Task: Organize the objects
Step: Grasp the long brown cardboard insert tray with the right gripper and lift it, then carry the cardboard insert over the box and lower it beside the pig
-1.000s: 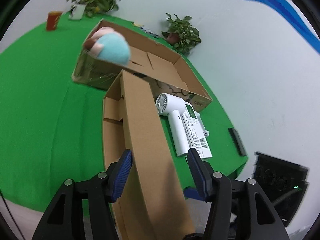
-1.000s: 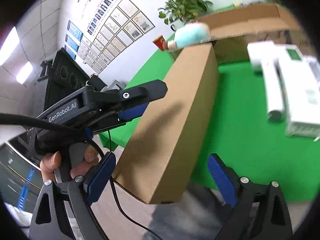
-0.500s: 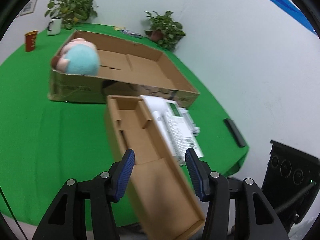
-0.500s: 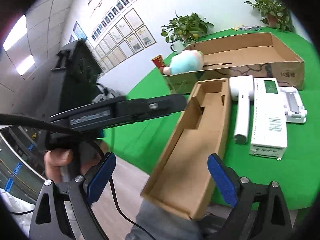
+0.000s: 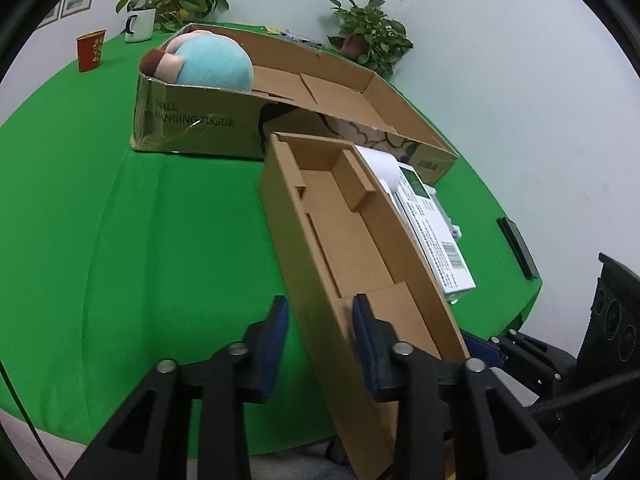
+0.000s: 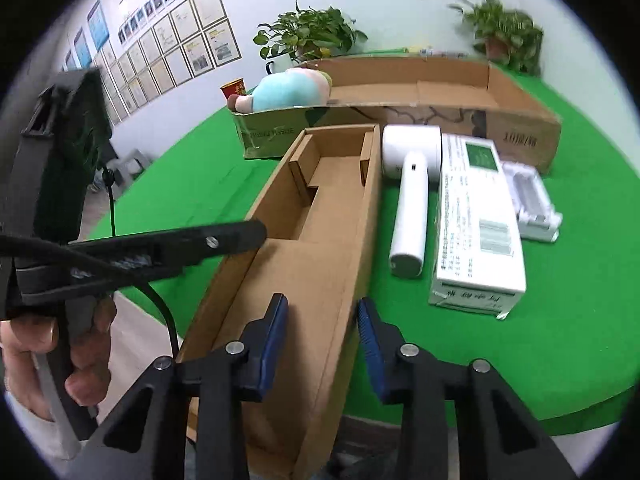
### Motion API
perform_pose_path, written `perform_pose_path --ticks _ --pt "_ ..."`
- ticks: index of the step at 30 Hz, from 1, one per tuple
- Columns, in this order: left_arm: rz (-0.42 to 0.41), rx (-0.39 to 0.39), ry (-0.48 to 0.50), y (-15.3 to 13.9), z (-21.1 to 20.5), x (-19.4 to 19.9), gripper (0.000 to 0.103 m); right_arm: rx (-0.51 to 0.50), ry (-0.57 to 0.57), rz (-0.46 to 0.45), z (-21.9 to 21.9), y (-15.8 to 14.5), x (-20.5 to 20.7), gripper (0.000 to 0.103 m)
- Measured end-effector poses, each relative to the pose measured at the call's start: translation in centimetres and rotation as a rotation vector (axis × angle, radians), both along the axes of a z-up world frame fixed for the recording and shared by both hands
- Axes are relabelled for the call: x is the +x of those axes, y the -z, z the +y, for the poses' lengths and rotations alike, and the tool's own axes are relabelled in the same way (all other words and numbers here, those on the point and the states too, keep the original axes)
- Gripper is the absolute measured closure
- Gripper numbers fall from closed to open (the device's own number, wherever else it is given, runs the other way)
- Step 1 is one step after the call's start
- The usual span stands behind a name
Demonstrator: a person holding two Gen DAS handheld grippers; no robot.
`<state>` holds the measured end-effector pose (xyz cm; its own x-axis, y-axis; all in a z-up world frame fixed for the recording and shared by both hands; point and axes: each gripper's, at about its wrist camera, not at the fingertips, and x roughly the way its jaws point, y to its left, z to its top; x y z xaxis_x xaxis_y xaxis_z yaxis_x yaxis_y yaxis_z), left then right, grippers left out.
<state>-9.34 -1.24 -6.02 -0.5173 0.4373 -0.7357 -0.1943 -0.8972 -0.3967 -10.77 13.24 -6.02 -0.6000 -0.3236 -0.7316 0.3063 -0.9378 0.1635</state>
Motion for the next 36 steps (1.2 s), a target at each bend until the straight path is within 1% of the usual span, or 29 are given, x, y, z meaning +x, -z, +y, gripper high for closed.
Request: perform_pose_path --ticks 2,3,5,7,10,14,17,21,25,28,32,36 --pt "0.008 -0.021 0.011 -0.3 0.2 0.4 0.080 -0.018 0.009 -0.006 0.4 0.1 -0.1 0.075" --pt "0.007 -0.023 0.020 -0.3 0.4 0.4 0.081 -0.012 0.026 -0.006 0.6 0.3 -0.4 0.082" --pt "0.003 -0.035 0.026 -0.3 0.8 0.2 0.083 -0.001 0.044 0.003 0.8 0.2 -1.0 0.090" --pt "0.002 -0.043 0.019 -0.3 1.0 0.0 0.083 0.018 0.051 0.006 0.6 0.1 -1.6 0.093" --pt "-0.005 -0.043 0.007 -0.3 1.1 -0.1 0.083 0.030 0.051 0.009 0.4 0.2 -2.6 0.093" --pt "0.000 -0.072 0.006 -0.5 1.4 -0.1 0.084 0.033 0.038 0.004 0.4 0.2 -3.4 0.093" --pt "0.001 -0.084 0.000 -0.5 1.6 -0.1 0.085 0.041 0.029 0.006 0.3 0.1 -3.5 0.093" --pt "-0.001 -0.097 -0.008 -0.7 1.7 -0.3 0.086 0.019 0.046 0.017 0.4 0.2 -3.5 0.094" --pt "0.007 -0.108 -0.014 -0.9 1.7 -0.2 0.087 0.035 0.046 0.032 0.1 0.1 -3.1 0.094" --pt "0.037 -0.105 -0.024 -1.7 1.4 0.2 0.088 0.010 0.047 0.036 0.3 -0.1 -2.8 0.094" --pt "0.094 -0.125 -0.027 -3.7 1.3 0.8 0.088 -0.009 0.063 0.094 0.1 -1.4 -1.8 0.094" --pt "0.157 -0.138 -0.037 -5.7 1.1 1.0 0.089 -0.039 0.070 0.146 -0.1 -3.0 -1.7 0.094"
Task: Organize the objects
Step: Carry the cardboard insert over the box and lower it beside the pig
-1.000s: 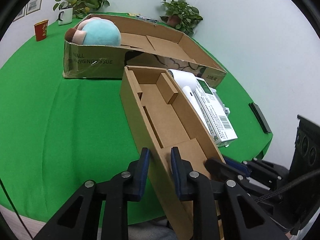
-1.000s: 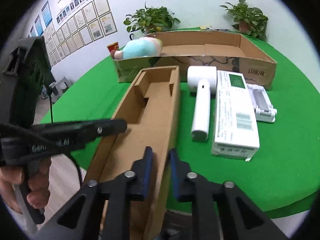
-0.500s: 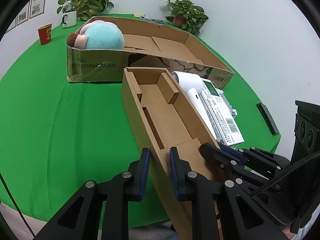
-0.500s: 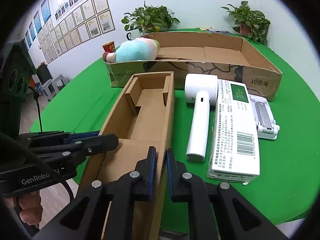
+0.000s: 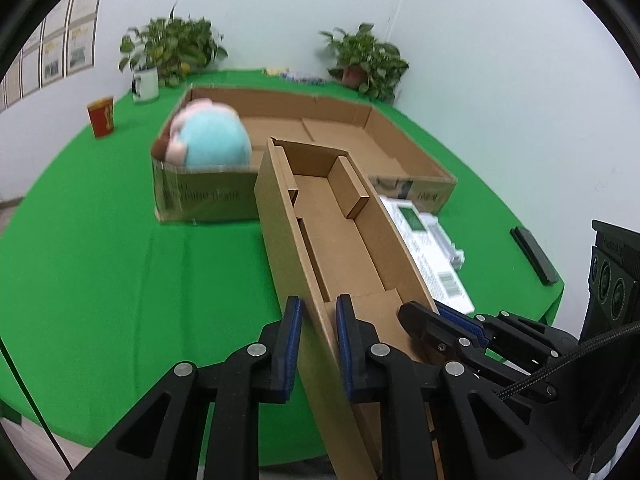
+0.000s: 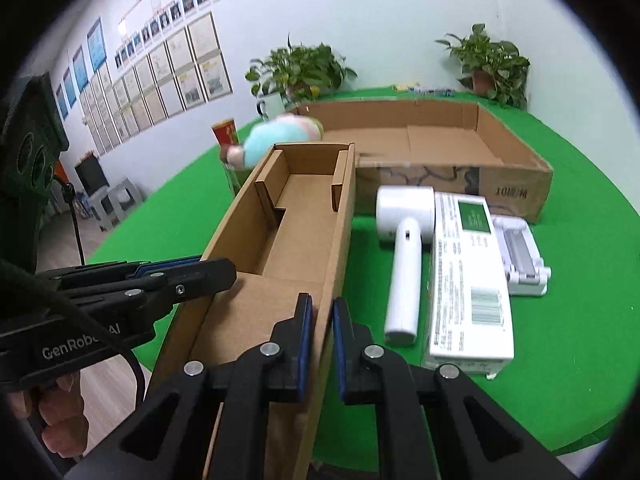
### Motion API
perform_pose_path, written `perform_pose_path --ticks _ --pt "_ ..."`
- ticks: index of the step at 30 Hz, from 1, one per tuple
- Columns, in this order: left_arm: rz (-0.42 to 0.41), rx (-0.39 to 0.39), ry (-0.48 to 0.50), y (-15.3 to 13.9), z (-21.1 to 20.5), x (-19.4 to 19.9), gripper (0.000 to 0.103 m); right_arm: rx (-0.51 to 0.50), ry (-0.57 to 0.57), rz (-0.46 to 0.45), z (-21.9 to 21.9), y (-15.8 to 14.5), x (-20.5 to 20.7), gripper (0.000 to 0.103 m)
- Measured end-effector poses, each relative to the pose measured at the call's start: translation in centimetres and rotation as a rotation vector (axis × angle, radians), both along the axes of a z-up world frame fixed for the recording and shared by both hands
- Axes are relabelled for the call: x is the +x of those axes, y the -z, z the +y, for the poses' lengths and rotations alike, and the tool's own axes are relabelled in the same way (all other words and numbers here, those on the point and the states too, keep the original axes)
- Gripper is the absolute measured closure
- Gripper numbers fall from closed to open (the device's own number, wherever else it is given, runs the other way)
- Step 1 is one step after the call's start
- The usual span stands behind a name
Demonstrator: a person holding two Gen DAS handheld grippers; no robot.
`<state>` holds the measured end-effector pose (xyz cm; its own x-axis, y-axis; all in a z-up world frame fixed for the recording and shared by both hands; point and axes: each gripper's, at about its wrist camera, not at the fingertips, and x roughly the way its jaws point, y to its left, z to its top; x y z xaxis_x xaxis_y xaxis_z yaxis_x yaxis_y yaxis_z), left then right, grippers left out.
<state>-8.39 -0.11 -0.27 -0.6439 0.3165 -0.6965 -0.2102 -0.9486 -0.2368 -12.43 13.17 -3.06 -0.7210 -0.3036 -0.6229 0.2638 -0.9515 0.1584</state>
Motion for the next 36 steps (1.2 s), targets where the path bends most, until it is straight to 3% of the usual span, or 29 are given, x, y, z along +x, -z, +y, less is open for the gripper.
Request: perform_pose_path --ticks 16,36 --pt "0.192 -0.025 0.042 -8.8 1.4 -3.9 0.090 -0.007 0.050 0.179 1.1 -6.0 -3.1 0.093" --pt "0.294 -0.036 0.041 -17.4 1.3 -13.8 0.090 0.039 0.040 0.307 1.5 -12.9 -11.3 0.093"
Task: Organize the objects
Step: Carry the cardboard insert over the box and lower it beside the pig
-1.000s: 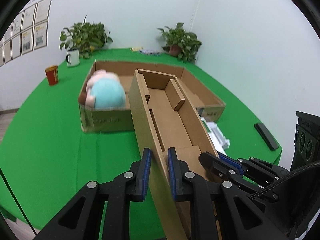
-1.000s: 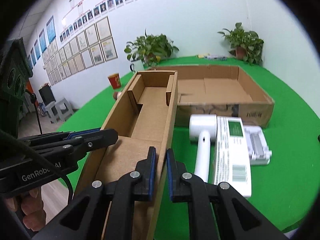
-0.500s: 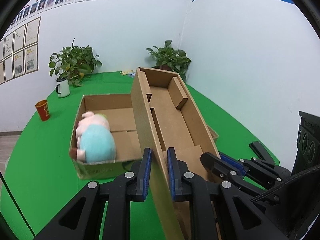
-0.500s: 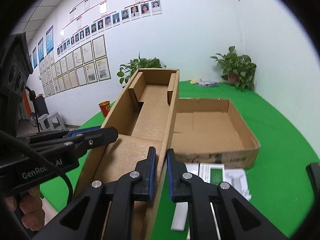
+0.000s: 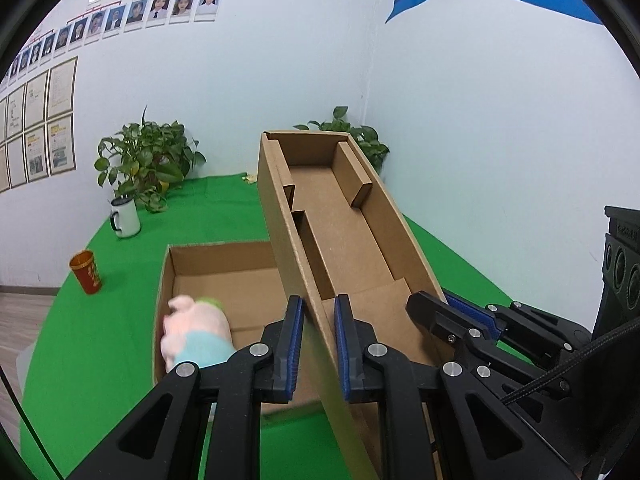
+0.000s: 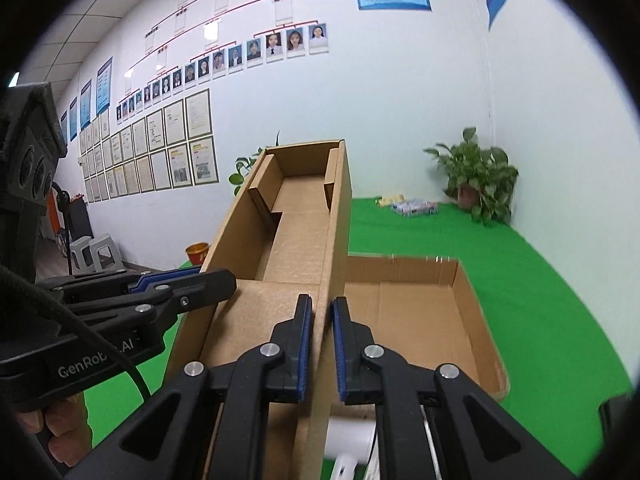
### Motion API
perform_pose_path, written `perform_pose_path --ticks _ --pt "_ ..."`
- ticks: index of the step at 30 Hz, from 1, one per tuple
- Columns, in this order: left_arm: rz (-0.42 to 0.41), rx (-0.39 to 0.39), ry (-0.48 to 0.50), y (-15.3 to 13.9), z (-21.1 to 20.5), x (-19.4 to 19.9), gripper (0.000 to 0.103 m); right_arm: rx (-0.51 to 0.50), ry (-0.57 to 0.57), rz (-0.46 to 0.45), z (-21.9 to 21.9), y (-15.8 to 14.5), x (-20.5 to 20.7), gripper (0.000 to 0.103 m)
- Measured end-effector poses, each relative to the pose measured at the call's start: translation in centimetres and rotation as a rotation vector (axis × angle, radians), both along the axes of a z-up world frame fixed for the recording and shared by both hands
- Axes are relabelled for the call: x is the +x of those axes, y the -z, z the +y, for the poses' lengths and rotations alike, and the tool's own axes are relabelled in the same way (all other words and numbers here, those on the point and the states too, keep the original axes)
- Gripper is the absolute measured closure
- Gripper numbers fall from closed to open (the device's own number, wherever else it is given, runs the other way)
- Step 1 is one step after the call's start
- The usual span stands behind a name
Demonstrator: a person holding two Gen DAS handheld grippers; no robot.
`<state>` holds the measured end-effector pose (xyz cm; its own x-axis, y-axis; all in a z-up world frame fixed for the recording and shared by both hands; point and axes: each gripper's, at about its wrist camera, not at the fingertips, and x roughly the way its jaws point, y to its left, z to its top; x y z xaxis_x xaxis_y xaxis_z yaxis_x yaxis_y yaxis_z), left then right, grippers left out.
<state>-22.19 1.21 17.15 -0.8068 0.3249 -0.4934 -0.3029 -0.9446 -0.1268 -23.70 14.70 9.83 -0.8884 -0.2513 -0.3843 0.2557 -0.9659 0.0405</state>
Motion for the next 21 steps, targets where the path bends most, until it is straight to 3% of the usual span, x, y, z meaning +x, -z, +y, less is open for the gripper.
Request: perform_pose_path --ticks 5,10,16,21 --pt "-0.004 0.001 -0.007 -1.6 -0.6 -3.4 0.090 0.000 -0.010 -0.009 -0.2 -0.6 -2.8 0.093" --pt "-0.032 -0.024 -0.028 -1.4 -1.0 -7.3 0.091 -0.014 -0.022 -0.040 -0.4 0.0 -5.5 0.094" --pt "-0.085 -0.060 -0.056 1.1 -1.1 -12.3 0.091 -0.024 -0.037 -0.101 -0.7 1.7 -8.9 0.094" --pt "-0.145 -0.080 -0.060 5.0 -0.9 -15.2 0.091 -0.058 -0.045 -0.183 -0.5 4.6 -11.4 0.094"
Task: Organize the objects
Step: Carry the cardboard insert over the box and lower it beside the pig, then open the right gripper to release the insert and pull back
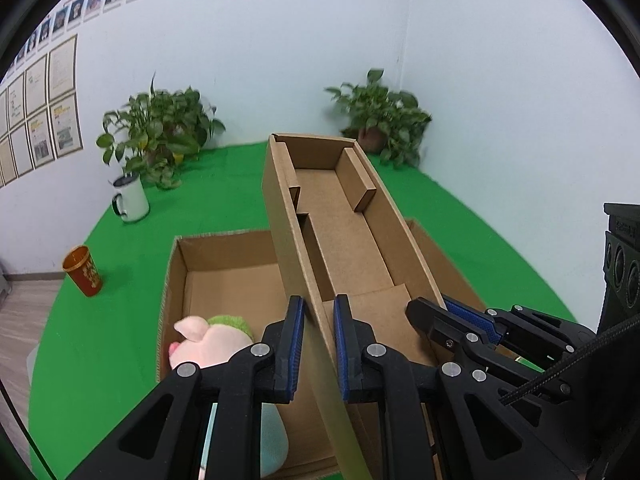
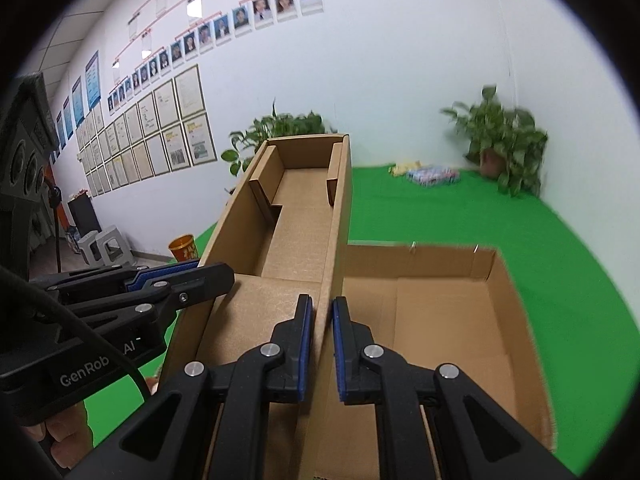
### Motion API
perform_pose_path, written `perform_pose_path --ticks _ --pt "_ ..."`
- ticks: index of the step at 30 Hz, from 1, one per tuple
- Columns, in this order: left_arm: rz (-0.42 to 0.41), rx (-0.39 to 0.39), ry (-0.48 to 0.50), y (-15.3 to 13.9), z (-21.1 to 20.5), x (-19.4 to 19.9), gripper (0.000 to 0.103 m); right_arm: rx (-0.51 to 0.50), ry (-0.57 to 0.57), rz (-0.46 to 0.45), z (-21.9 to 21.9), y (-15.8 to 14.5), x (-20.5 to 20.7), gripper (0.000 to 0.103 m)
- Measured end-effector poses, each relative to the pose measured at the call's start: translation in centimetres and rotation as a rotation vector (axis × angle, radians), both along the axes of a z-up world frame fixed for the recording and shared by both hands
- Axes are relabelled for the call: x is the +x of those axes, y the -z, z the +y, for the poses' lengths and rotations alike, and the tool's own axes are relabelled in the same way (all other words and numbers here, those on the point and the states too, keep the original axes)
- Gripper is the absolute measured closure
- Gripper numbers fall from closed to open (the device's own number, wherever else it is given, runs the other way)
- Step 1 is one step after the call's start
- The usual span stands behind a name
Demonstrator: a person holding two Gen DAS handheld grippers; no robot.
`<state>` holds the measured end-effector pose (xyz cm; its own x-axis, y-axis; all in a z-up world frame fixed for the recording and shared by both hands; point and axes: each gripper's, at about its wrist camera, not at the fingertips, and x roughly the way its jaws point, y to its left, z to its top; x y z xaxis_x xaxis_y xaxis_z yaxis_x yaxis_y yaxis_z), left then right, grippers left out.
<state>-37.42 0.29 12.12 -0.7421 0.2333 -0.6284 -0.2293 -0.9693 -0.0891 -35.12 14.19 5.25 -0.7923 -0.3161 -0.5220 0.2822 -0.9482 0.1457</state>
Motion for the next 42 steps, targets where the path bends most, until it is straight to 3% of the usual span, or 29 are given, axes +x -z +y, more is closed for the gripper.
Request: perform_pose_path --ticks 7,13,16,19,22,28,36,38,40,41,42 --pt "-0.090 -0.052 -0.038 5.9 -0.2 -4.4 0.094 0.005 0.041 -0.055 -0.8 3.4 -2.2 0.094" --pt "-0.182 -0.112 -0.061 11.1 -1.3 -8.1 0.095 -0.033 0.042 -0.150 -1.3 6.7 -4.6 0.094" --pt "-0.224 -0.143 -0.063 13.3 -1.4 -9.0 0.095 -0.006 0.039 -0.194 -1.7 7.8 -5.1 0.094" --pt "-0.272 -0.115 -0.061 15.0 -2.0 -9.7 0.094 0.023 0.039 -0.220 -1.9 7.9 -5.3 0.094" --pt "-0.302 -0.112 -0.073 15.7 -2.4 -9.6 0.092 0.025 0.022 -0.268 -2.2 8.3 -5.6 0.094" --pt "-0.258 -0.069 -0.082 14.1 -4.0 -8.2 0.092 0.008 -0.005 -0.387 -2.4 10.0 -6.5 0.092" --pt "-0.210 -0.047 -0.087 12.9 -6.0 -4.8 0.088 0.042 -0.019 -0.386 -3.4 9.8 -6.4 0.089" --pt "-0.185 -0.048 -0.084 12.5 -6.3 -3.9 0.082 0.025 -0.042 -0.381 -3.3 9.7 -6.2 0.083" --pt "-0.155 -0.046 -0.094 12.1 -6.5 -2.9 0.057 0.012 -0.043 -0.349 -3.0 9.1 -5.8 0.081" --pt "-0.127 -0.042 -0.106 11.8 -6.7 -2.1 0.051 0.013 -0.033 -0.299 -2.5 8.3 -4.9 0.079" --pt "-0.104 -0.039 -0.113 11.6 -6.9 -1.5 0.044 0.021 -0.027 -0.260 -2.2 7.7 -4.2 0.067"
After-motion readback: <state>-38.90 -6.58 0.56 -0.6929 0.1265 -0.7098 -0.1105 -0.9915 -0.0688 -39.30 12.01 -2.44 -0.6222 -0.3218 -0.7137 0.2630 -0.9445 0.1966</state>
